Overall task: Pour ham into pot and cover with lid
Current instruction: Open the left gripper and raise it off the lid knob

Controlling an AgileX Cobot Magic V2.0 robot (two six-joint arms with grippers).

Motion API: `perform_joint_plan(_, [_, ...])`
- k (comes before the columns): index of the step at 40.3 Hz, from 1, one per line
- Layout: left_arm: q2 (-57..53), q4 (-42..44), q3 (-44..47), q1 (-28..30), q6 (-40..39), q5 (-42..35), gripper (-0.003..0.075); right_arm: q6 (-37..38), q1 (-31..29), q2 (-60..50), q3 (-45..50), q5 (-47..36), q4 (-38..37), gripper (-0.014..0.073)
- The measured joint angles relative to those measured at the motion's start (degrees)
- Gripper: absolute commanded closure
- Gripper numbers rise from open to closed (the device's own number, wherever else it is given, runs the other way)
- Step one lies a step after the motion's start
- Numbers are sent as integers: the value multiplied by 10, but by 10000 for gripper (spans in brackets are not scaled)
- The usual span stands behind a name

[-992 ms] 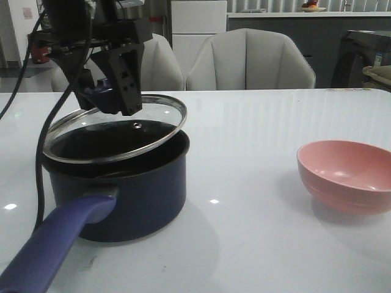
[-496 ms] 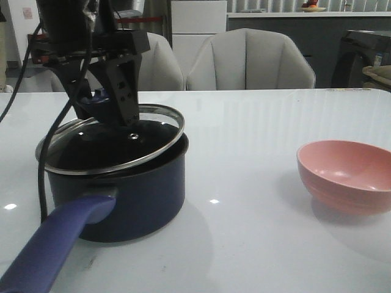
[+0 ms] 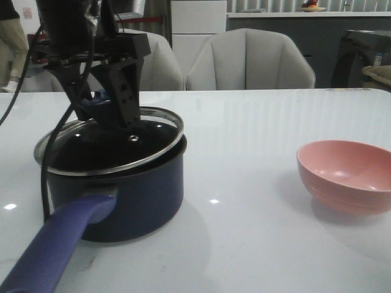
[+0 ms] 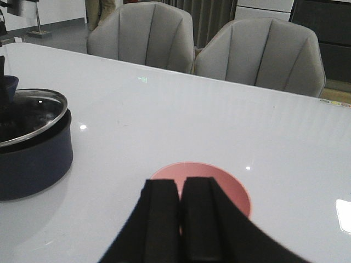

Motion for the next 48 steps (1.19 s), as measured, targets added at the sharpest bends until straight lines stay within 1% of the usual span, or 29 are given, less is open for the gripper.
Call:
perform_joint_plan(4, [0, 0, 0, 0, 0, 0, 124, 0, 0, 0, 0, 0, 0, 453])
perform_joint_plan(6, [0, 0, 1, 0, 0, 3, 104, 0, 0, 0, 0, 0, 0, 453])
perform_joint_plan(14, [0, 0, 0, 0, 0, 4, 104, 0, 0, 0, 0, 0, 0, 453])
perform_joint_plan(18, [1, 0, -17, 0, 0, 6, 106, 0, 0, 0, 0, 0, 0, 453])
perform_joint_plan(23, [-3, 0, -48, 0, 0, 6, 137, 0, 0, 0, 0, 0, 0, 453])
perform_joint_plan(29, [-33, 9, -64, 1, 0, 7, 213, 0, 0, 0, 0, 0, 0, 453])
perform_joint_plan(34, [-69, 12, -58, 22, 0, 9, 274, 0, 0, 0, 0, 0, 0, 453])
perform_joint_plan(40, [-134, 15, -3, 61, -1, 1, 325, 0, 0, 0, 0, 0, 0, 453])
perform_joint_plan(48, [-226, 15, 103, 121, -1, -46, 326, 0, 0, 0, 0, 0, 0, 453])
